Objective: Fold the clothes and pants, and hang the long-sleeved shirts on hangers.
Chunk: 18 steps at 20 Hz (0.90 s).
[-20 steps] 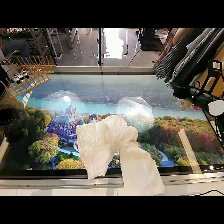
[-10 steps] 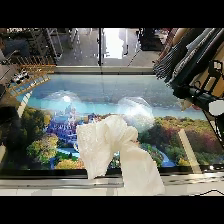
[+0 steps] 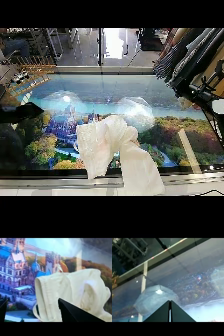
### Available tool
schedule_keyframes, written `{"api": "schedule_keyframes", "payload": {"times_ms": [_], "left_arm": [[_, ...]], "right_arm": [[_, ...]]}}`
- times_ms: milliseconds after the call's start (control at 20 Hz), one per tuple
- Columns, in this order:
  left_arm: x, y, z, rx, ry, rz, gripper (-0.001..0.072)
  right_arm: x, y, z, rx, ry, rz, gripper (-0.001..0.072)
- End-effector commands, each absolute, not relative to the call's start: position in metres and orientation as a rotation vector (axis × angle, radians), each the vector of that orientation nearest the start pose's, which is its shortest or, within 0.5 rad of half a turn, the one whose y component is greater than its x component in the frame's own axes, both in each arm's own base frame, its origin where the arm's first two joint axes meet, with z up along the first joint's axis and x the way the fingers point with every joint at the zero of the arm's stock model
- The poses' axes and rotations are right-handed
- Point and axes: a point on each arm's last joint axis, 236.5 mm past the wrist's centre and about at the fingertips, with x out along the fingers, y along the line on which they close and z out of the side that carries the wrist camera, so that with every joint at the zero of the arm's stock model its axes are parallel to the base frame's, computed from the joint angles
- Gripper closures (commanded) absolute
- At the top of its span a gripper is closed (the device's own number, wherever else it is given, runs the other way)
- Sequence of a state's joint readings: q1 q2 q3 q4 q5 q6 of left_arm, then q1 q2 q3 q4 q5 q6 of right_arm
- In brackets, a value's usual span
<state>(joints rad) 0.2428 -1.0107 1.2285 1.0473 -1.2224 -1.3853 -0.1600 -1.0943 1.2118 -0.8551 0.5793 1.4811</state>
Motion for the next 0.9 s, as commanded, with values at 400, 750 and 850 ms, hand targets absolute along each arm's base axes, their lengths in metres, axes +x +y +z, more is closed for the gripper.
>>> {"api": "schedule_keyframes", "payload": {"times_ms": [400, 750, 850], "left_arm": [[0.391, -0.132, -0.005, -0.348, 1.344, -0.511, 0.0025], [0.424, -0.139, -0.080, -0.513, 1.389, -0.390, 0.0025], [0.438, -0.141, -0.088, -0.519, 1.342, -0.361, 0.0025]], "right_arm": [[0.367, 0.045, 0.070, 0.243, 1.098, 0.449, 0.0304], [0.296, 0.074, -0.015, 0.238, 1.287, 0.641, 0.0188], [0.284, 0.088, -0.026, 0.160, 1.296, 0.727, 0.0181]]}}
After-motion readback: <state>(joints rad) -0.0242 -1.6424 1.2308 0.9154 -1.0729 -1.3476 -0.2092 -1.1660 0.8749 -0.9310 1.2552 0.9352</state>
